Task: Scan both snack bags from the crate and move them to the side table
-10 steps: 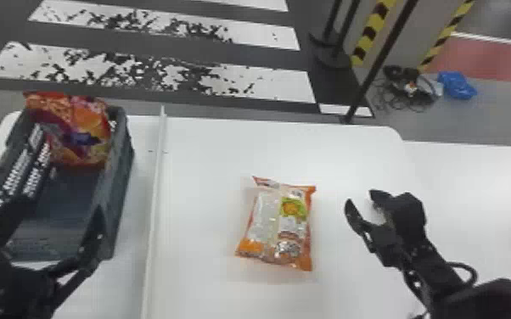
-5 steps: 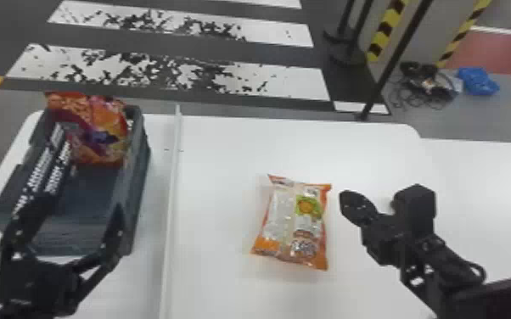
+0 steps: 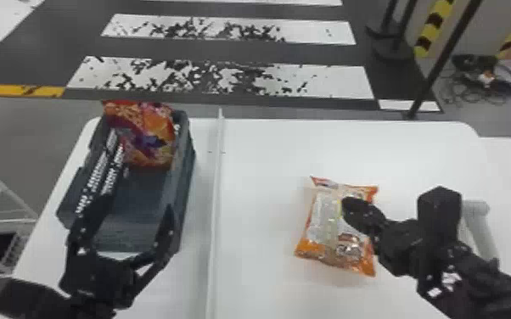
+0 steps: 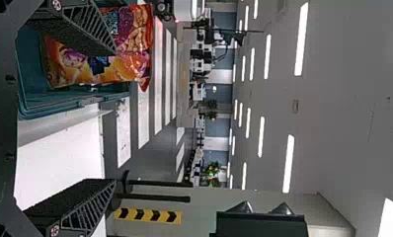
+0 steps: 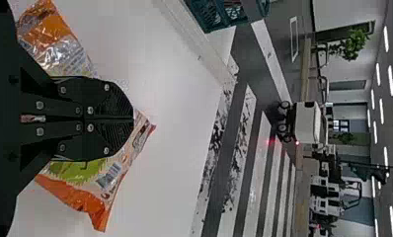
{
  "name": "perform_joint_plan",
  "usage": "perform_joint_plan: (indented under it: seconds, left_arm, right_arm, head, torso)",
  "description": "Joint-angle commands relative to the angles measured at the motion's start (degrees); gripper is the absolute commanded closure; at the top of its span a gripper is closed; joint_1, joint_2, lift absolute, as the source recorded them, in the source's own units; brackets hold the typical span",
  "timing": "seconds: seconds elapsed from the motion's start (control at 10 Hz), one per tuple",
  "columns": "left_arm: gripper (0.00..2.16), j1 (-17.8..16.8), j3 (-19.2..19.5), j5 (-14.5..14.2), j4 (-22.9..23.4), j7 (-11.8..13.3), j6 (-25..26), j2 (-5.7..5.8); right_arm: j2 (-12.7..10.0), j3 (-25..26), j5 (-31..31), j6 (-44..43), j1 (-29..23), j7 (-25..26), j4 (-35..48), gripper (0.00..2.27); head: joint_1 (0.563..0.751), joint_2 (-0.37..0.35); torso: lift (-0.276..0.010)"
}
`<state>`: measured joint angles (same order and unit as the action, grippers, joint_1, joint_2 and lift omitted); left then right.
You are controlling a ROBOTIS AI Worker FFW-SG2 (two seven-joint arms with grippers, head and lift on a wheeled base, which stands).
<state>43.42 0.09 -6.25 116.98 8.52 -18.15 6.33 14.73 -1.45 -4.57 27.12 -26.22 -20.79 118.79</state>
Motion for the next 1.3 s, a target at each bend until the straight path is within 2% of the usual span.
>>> perform_joint_plan:
  seconds: [0.0,0.3,0.6,1.2]
  left_arm:
    - [0.08,0.0,0.0,0.0,0.1,0.1,0.0,0.00]
    - [0.08,0.0,0.0,-0.1,0.1,0.2,0.0,0.18]
    - [0.08,0.1,0.1,-0.2,0.1,0.2,0.0,0.35]
    - [0.08,0.0,0.1,-0.2,0.0,0.3,0.0,0.18]
  right_arm:
    - [-0.9,-2.3,0.7,0.6,1.0,-0.7,-1.1,2.25]
    - [-1.8,-7.0,4.0,0.6,3.6,-0.9,-5.2,2.25]
    - [-1.7,-8.7,6.1,1.3,4.9,-1.4,-8.1,2.25]
    - [-1.2,-6.5,4.9,2.6,5.6,-2.9,-8.5,2.25]
  head:
    - [0.695,0.038]
    - [0.695,0.095]
    - [0.695,0.130]
    - [0.695,0.108]
  torso:
    - [-0.075]
    - [-0.075]
    - [-0.075]
    - [-0.075]
